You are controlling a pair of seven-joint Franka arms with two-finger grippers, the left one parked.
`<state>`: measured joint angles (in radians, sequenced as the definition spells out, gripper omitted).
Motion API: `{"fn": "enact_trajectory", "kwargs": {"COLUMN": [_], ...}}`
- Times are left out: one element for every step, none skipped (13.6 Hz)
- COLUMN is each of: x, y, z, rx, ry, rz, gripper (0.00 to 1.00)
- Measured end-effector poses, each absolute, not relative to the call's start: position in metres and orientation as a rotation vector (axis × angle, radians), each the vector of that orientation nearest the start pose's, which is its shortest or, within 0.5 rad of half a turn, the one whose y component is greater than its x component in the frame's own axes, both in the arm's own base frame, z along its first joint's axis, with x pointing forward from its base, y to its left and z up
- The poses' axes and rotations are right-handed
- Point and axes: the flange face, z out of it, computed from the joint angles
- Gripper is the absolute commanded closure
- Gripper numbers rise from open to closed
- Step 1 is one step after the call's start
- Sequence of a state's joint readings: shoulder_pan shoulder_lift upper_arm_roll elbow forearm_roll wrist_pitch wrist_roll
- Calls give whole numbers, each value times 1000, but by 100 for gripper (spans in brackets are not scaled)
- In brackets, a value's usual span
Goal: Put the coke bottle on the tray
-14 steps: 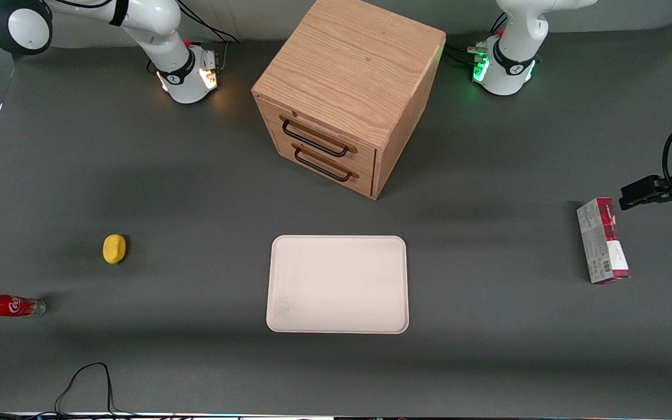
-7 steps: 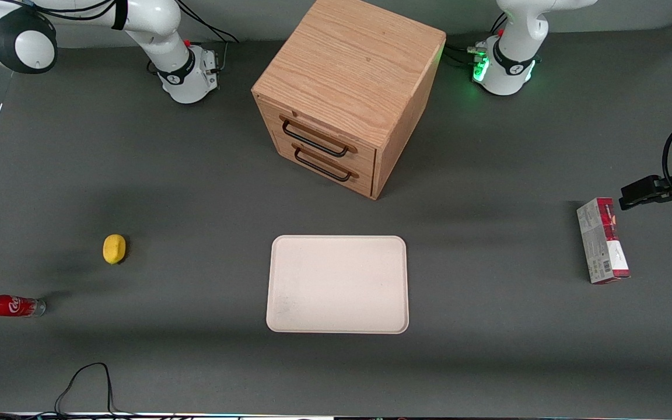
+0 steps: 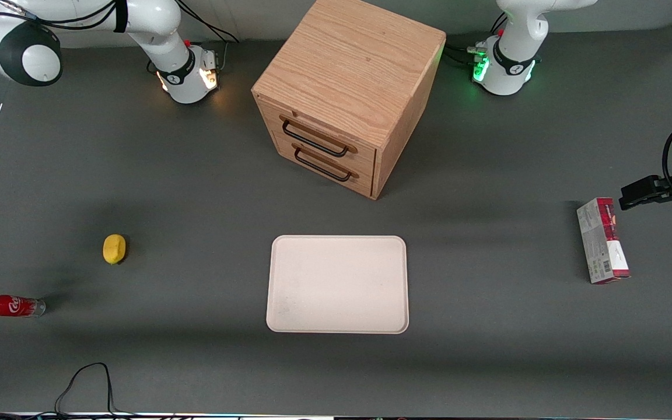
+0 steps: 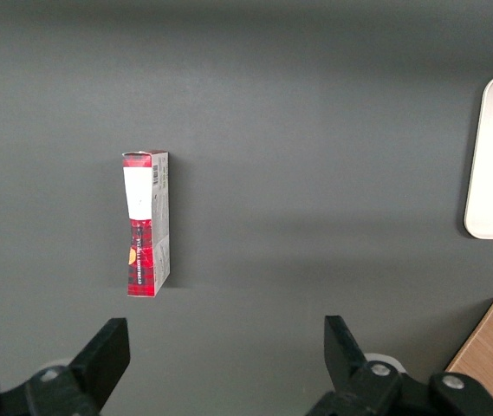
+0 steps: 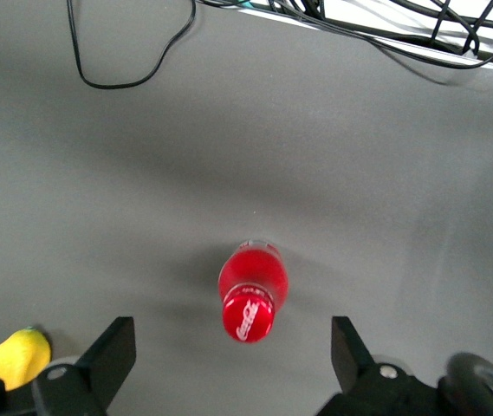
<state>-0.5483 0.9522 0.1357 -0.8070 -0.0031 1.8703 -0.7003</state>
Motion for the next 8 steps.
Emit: {"fn": "enact_trajectory", "kwargs": {"x": [711,712,714,715,716,716,717,718], "y": [-364,-364,-364,-364,-364,-363,-362,-361], "z": [360,356,352,348,344,341,338,336], "rx": [-3089,-3089,-3091,-3090,-3091,-3090,-3089,-3087], "ry": [-351,-353,-353,-355,-357,-360,-364,-368], "rz": [-253,-257,-265,-266,-270,-270,-268,-267], "gripper": [0,0,0,0,0,0,0,0]}}
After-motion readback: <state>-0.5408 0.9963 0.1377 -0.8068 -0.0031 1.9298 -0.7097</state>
